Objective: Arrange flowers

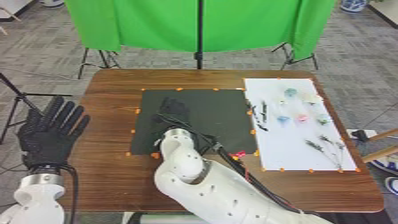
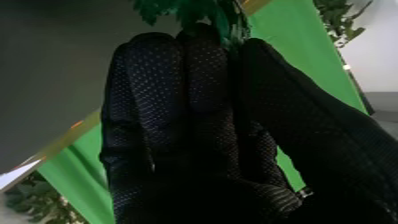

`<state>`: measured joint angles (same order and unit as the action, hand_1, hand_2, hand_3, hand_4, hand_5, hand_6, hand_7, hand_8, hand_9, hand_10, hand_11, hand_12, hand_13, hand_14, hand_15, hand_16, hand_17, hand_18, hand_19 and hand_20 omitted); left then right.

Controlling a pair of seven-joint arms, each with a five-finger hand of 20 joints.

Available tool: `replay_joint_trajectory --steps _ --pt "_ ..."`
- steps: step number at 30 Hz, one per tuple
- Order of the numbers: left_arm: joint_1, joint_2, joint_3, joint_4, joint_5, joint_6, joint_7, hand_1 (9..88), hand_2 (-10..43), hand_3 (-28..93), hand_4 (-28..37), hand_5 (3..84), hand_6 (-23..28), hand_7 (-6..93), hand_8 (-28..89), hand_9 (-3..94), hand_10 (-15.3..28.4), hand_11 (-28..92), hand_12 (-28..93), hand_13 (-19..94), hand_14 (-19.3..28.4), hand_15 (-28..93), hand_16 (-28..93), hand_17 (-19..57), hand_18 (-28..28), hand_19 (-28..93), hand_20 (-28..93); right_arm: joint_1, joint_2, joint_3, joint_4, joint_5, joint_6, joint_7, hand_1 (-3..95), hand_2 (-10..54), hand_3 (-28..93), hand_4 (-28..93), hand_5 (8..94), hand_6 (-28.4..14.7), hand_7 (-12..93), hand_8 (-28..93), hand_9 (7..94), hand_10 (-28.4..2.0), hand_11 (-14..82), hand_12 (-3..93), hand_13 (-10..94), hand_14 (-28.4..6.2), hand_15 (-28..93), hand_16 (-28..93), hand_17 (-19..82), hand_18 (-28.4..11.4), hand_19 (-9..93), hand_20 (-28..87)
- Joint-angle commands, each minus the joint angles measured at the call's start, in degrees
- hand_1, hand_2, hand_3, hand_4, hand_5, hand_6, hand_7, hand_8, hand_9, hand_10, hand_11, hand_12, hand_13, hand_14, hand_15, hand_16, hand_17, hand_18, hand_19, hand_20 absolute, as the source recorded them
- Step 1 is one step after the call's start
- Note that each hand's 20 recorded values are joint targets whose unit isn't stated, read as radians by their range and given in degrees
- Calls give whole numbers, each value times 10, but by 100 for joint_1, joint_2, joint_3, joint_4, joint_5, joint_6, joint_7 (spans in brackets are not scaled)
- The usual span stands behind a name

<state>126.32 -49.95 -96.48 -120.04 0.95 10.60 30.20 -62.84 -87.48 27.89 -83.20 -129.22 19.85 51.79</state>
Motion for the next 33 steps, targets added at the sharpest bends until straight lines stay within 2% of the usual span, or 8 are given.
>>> replay_joint_trajectory --steps 1,8,11,18,20,21,31,33 --pt "-306 120 265 232 -53 -270 237 234 129 737 -283 426 79 103 -83 354 149 208 98 260 146 301 -58 -34 128 273 120 300 52 -213 232 -126 426 281 514 -95 825 -134 764 -28 423 201 857 -128 226 462 730 -100 514 373 261 -283 698 181" --pt "-497 123 393 339 -75 -409 333 235 129 737 -283 428 80 102 -82 354 149 208 97 260 146 303 -58 -34 128 272 119 378 88 -305 272 -104 462 315 525 -95 813 -151 757 -27 431 195 854 -126 229 462 726 -99 516 370 261 -283 697 180" --pt "-483 195 418 336 -126 -460 440 235 129 737 -283 428 80 102 -82 354 149 209 98 260 145 303 -59 -33 128 272 119 422 129 -399 250 -85 474 386 527 -95 811 -153 755 -27 434 194 852 -126 230 462 726 -99 517 369 260 -283 696 179" --pt "-361 184 351 313 -130 -506 528 235 128 738 -283 428 79 104 -83 355 149 210 97 262 145 303 -59 -34 128 272 120 423 202 -527 80 151 335 500 531 -95 805 -155 752 -27 437 192 850 -126 232 463 722 -99 518 370 258 -282 695 179" --pt "-536 250 463 391 -152 -577 592 235 128 738 -283 428 79 104 -83 355 149 210 97 262 145 304 -59 -34 128 272 120 731 298 -832 115 347 614 680 531 -95 805 -155 751 -27 436 192 850 -126 231 462 721 -99 518 371 255 -282 695 179" --pt "-645 257 534 444 -153 -607 573 234 128 738 -283 428 80 104 -83 355 149 210 97 262 145 305 -59 -34 129 273 120 752 316 -837 114 340 619 732 533 -95 803 -156 750 -27 437 193 849 -127 231 462 721 -99 518 370 254 -282 694 179" --pt "-671 228 519 440 -147 -594 580 234 128 739 -283 427 78 105 -83 356 151 210 97 262 144 305 -59 -34 128 272 120 662 293 -685 119 480 404 729 520 -95 759 -179 705 -50 403 166 820 -136 233 455 695 -125 536 342 238 -283 685 169" --pt "-595 118 411 404 -86 -551 438 234 128 739 -283 428 78 105 -83 355 150 209 97 262 144 305 -59 -34 128 272 120 568 292 -627 93 450 359 736 517 -95 754 -182 694 -53 401 166 818 -136 240 454 696 -130 541 337 235 -282 682 166"
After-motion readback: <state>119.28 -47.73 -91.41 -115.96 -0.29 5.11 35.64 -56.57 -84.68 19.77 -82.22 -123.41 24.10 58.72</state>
